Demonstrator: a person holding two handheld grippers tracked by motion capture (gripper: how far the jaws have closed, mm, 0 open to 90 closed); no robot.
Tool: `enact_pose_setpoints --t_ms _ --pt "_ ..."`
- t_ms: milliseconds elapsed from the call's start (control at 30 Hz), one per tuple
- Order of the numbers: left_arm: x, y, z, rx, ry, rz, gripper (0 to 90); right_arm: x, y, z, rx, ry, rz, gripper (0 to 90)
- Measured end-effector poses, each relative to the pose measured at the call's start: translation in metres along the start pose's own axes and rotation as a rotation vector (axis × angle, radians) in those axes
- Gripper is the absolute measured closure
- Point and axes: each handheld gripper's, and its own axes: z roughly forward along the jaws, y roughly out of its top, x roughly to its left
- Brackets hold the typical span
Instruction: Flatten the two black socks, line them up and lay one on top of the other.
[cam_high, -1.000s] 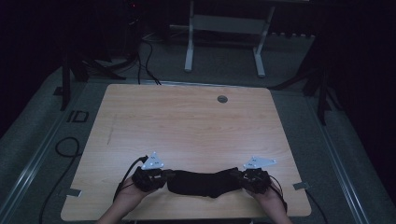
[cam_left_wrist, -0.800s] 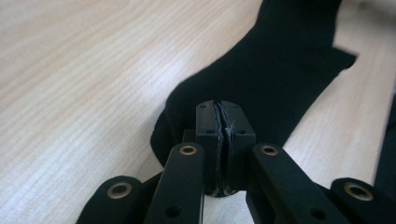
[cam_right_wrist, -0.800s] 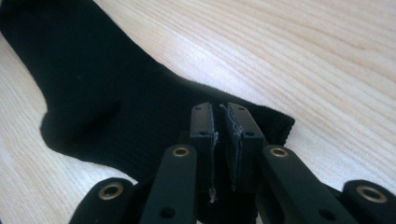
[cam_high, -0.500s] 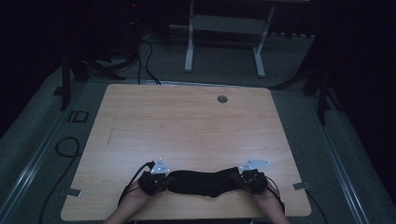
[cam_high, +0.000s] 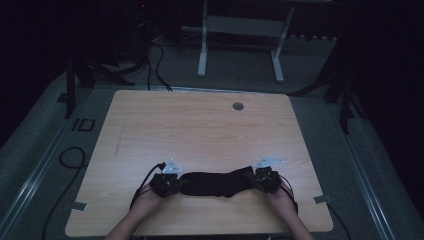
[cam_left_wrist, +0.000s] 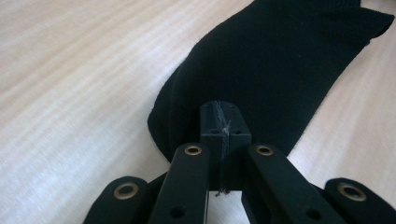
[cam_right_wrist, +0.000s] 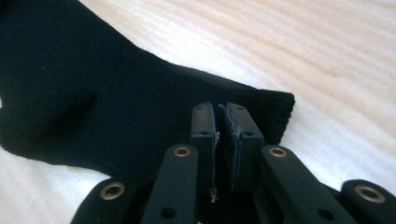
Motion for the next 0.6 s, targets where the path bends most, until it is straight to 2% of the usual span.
enact_pose_setpoints --t_ms 100,267,367,600 --pt "0.008 0.007 0.003 0.007 0.012 -0.008 90.0 -0.008 0.008 0.006 0.001 -0.001 0.018 81.7" --pt "0.02 0.017 0.009 0.014 0.029 -0.005 90.0 -0.017 0.021 0.017 0.007 -0.017 0.015 81.4" --pt "0.026 0.022 0.012 0.009 0.036 -0.01 89.9 -0.024 0.028 0.022 0.011 -0.019 0.03 81.4" --pt "0.037 0.029 0.018 0.003 0.044 -0.015 90.0 -0.034 0.035 0.03 -0.006 -0.033 0.054 81.3"
